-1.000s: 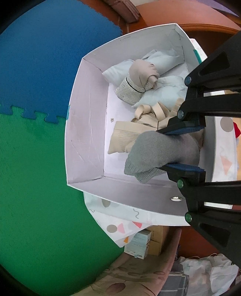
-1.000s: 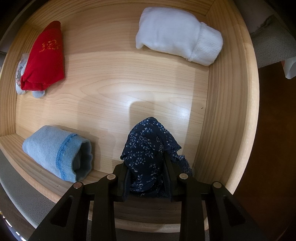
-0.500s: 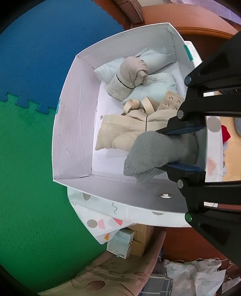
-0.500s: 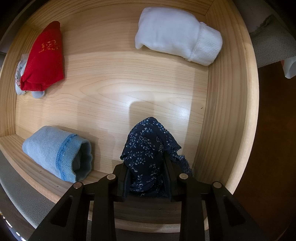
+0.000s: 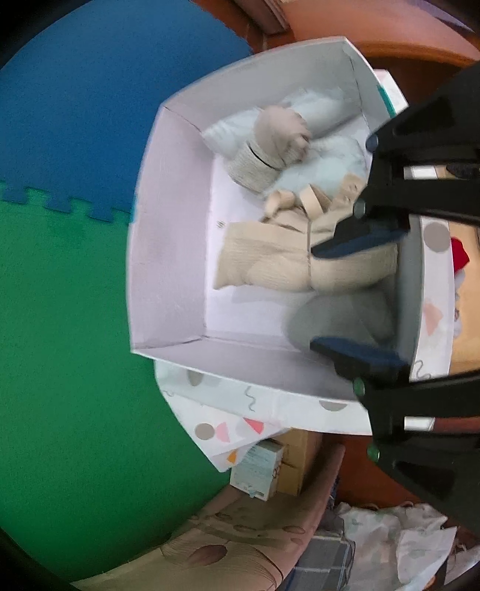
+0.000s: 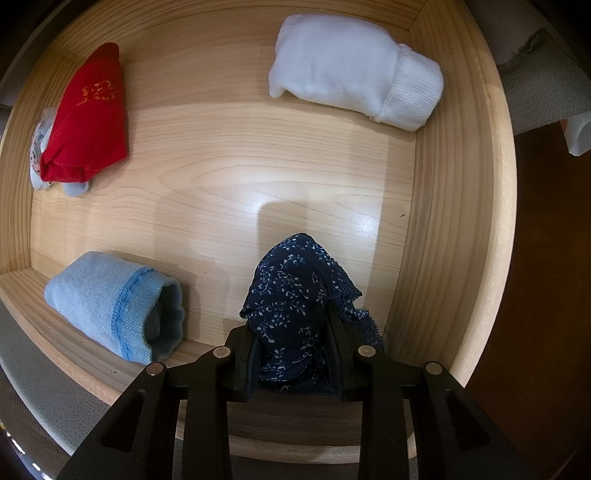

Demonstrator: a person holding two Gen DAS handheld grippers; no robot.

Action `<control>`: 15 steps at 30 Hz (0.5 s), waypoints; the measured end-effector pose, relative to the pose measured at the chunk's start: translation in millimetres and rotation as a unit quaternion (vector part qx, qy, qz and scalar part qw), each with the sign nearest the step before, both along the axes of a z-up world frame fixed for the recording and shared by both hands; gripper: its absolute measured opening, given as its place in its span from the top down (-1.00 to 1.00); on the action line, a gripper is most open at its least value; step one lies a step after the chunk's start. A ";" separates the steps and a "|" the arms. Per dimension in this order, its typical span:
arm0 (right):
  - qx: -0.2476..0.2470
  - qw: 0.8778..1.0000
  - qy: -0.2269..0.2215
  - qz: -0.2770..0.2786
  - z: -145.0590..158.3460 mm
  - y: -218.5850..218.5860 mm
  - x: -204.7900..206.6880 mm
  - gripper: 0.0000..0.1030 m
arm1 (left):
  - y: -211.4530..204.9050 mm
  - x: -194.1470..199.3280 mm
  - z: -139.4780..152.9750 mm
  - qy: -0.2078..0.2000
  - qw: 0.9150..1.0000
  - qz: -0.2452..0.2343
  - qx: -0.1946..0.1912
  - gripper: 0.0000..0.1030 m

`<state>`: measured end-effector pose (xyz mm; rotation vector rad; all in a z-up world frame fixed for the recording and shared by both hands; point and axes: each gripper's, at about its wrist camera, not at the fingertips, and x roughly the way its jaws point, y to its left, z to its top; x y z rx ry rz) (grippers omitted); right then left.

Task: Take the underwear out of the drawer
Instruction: 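Open the left gripper to drop the grey bundle into the box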

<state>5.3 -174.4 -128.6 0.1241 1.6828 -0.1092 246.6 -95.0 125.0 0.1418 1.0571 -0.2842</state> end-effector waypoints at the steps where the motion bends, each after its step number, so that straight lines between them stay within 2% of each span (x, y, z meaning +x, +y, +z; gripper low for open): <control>1: 0.000 1.000 0.000 0.000 0.2 -0.1 0.2 0.49 | 1.8 0.5 4.4 -0.001 1.000 0.002 -0.007 -0.08; 7: -0.002 1.000 0.000 0.001 0.8 -1.7 1.1 0.49 | 10.0 -6.8 28.3 -0.012 1.000 -0.002 -0.016 -0.08; 15: -0.004 1.000 0.001 0.002 2.8 -2.8 2.6 0.48 | 37.9 -46.5 54.6 -0.031 0.999 -0.009 -0.013 -0.08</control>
